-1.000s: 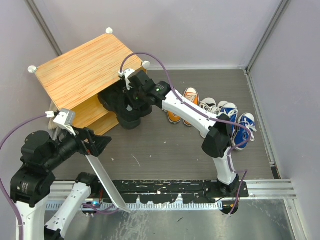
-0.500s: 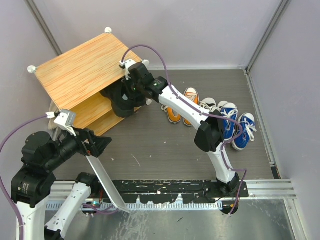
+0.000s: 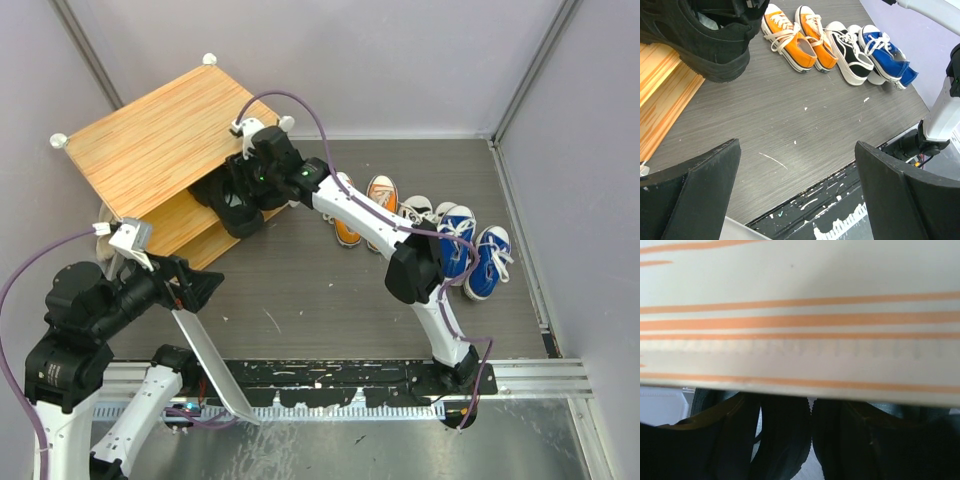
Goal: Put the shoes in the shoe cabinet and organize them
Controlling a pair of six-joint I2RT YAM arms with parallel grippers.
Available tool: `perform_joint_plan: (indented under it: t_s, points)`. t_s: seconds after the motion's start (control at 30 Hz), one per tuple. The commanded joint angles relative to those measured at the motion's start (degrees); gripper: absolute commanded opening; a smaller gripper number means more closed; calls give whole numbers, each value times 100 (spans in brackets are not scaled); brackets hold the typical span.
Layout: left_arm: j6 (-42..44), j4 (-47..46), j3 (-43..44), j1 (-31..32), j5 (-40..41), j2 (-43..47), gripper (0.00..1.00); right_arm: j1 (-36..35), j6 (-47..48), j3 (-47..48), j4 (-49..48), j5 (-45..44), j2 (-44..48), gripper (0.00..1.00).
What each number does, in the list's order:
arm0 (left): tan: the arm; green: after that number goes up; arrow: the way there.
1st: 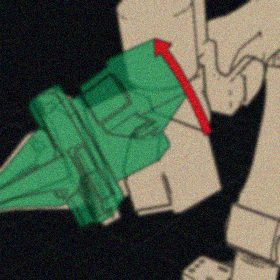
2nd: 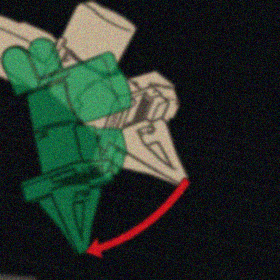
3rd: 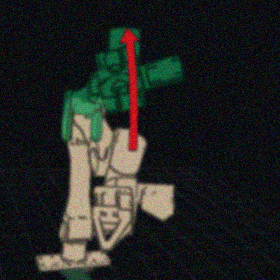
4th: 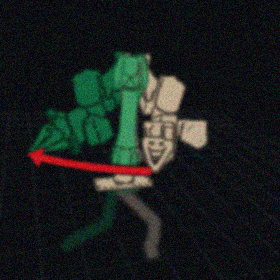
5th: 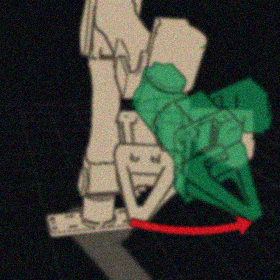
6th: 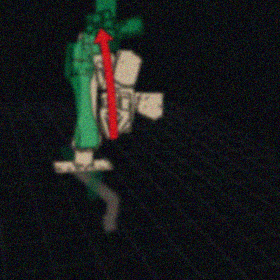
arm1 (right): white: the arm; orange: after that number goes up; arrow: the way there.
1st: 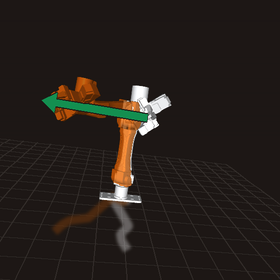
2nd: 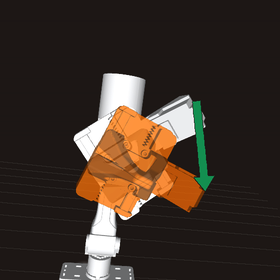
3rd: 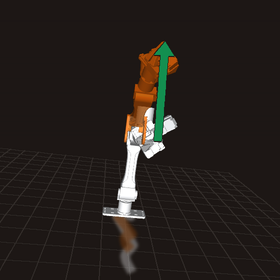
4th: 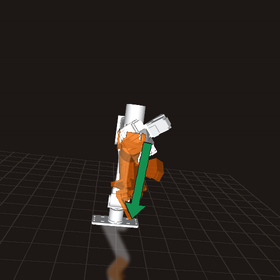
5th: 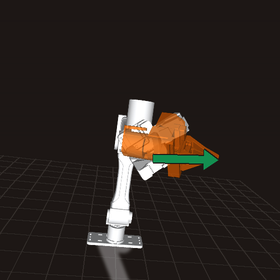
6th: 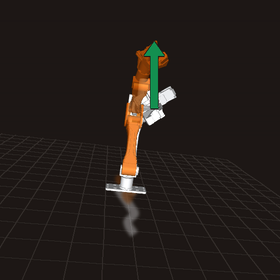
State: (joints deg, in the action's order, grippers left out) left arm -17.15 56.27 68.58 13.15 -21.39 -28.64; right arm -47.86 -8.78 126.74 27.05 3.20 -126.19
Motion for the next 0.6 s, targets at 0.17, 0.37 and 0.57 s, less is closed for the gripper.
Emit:
perform_joint_plan:
  t_s: [0.17, 0.37, 0.57]
  points:
    - [51, -10, -37, -5, 5, -159, 98, 12, 186, -17, -1184, 534, 774, 77]
    - [71, -53, -59, -5, -25, -188, 98, 19, 272, -59, -1079, 453, 1036, 87]
    - [106, -60, -47, -7, -12, -212, 98, 17, 236, -16, -815, 539, 1134, 87]
